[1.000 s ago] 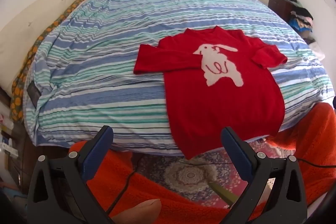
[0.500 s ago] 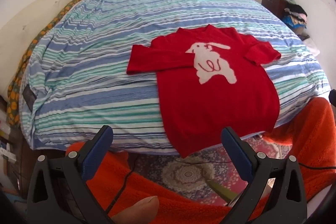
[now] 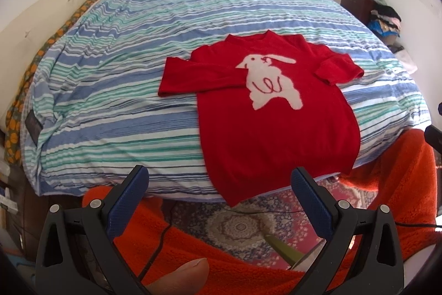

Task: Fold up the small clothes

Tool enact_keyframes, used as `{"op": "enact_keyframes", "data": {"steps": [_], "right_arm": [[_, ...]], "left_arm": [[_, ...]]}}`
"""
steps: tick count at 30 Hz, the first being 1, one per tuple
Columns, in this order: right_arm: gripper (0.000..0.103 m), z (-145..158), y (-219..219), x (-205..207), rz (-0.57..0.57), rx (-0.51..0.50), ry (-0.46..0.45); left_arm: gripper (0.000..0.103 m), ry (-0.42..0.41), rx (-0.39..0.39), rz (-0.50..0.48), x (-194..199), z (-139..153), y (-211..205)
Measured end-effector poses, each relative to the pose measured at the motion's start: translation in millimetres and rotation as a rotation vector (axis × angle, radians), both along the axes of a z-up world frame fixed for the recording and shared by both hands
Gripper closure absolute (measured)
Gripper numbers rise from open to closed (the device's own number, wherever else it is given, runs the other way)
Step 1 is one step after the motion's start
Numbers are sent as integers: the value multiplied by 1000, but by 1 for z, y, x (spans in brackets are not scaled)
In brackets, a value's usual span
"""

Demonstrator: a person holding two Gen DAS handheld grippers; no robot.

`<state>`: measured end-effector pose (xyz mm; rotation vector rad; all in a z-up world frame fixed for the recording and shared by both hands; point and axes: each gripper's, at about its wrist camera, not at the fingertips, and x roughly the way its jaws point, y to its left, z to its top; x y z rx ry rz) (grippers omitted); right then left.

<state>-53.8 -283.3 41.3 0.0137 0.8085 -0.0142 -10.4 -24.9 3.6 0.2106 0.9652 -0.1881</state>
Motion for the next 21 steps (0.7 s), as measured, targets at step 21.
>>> {"op": "enact_keyframes", "data": {"steps": [21], "right_arm": [[0, 3, -2, 2, -15, 28, -21]], "left_arm": [[1, -3, 10, 62, -2, 2, 13]]}}
